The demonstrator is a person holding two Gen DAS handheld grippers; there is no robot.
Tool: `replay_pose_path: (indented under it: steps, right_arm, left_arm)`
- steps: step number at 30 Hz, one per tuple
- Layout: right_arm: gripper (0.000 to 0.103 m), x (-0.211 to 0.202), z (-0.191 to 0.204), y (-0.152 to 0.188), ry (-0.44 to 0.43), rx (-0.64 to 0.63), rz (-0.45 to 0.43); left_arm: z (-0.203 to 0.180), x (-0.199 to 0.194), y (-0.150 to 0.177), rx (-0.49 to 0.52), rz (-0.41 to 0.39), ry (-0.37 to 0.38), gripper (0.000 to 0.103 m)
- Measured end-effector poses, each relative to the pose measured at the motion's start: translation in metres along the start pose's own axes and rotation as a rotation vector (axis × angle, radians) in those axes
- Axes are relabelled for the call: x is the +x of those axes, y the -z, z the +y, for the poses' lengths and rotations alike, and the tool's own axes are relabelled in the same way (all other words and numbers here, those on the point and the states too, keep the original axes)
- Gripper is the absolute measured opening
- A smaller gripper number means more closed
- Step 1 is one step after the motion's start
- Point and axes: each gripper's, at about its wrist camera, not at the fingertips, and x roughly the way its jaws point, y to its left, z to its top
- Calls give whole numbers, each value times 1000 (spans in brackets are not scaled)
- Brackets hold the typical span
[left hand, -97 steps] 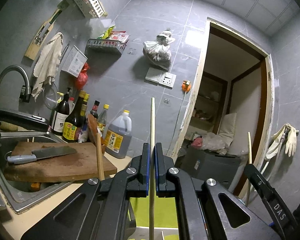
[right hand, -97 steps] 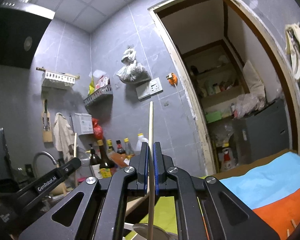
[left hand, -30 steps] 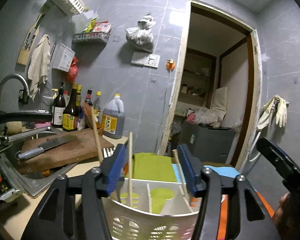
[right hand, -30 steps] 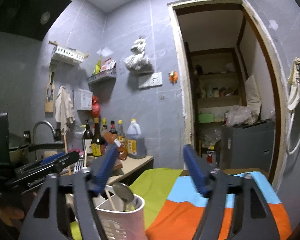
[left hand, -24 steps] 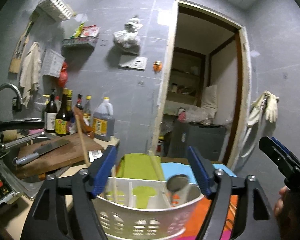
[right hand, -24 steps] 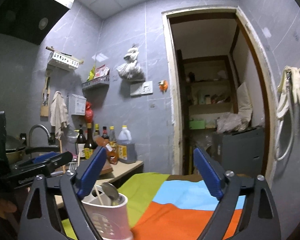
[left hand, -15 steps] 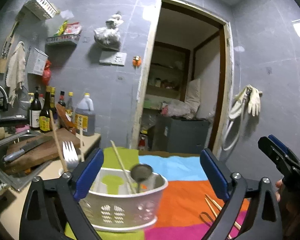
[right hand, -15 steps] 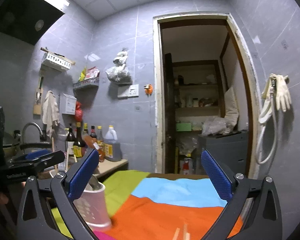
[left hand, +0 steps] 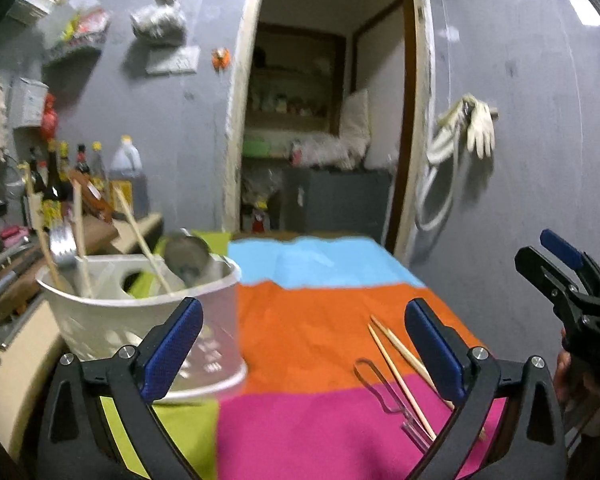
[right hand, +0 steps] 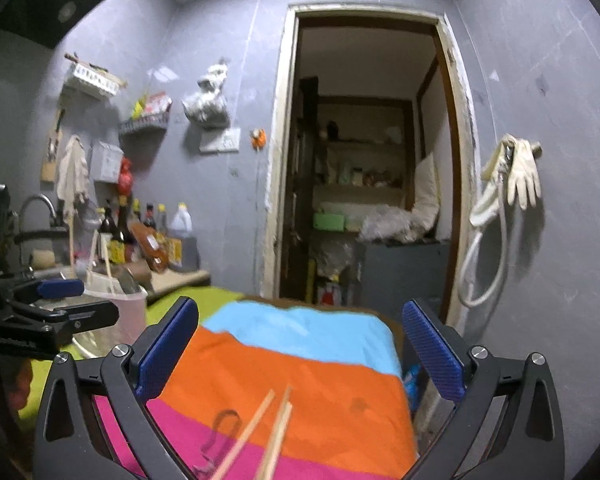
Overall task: Organize utensils
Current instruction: 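Move both tools back down to the tongs and chopsticks on the cloth, then grasp the metal tongs with the left tool while the right tool grasps a chopstick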
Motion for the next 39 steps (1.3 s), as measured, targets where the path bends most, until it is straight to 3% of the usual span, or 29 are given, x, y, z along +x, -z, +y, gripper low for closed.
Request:
replay_pose_path:
  steps: [13,15,21,23,26,34,39]
  right_arm:
    - [102,29,-29,42,-16,3,280]
    - [99,34,-32,47,-27,6,320]
    - [74,49,-38,61,-59,32,439]
    - [61,53,-40,65,-76,42,471]
    - [52,58,-41,69,-106,47,514]
    - [48,67,-36,73,-143,32,575]
    - [43,78,-34,80,-168,31,643]
  left_arm:
    - [-22,59,30,11,295,68,99]
    - [-23,66,32,12,329,72,99]
    - [-29,86,35,29,421,97,97]
    - [-32,94,36,32,458,108,91]
    - [-37,106,41,44,510,123,77]
    - [-47,138,48,56,637,138,49]
    - [-50,145,46,73,672,134,38]
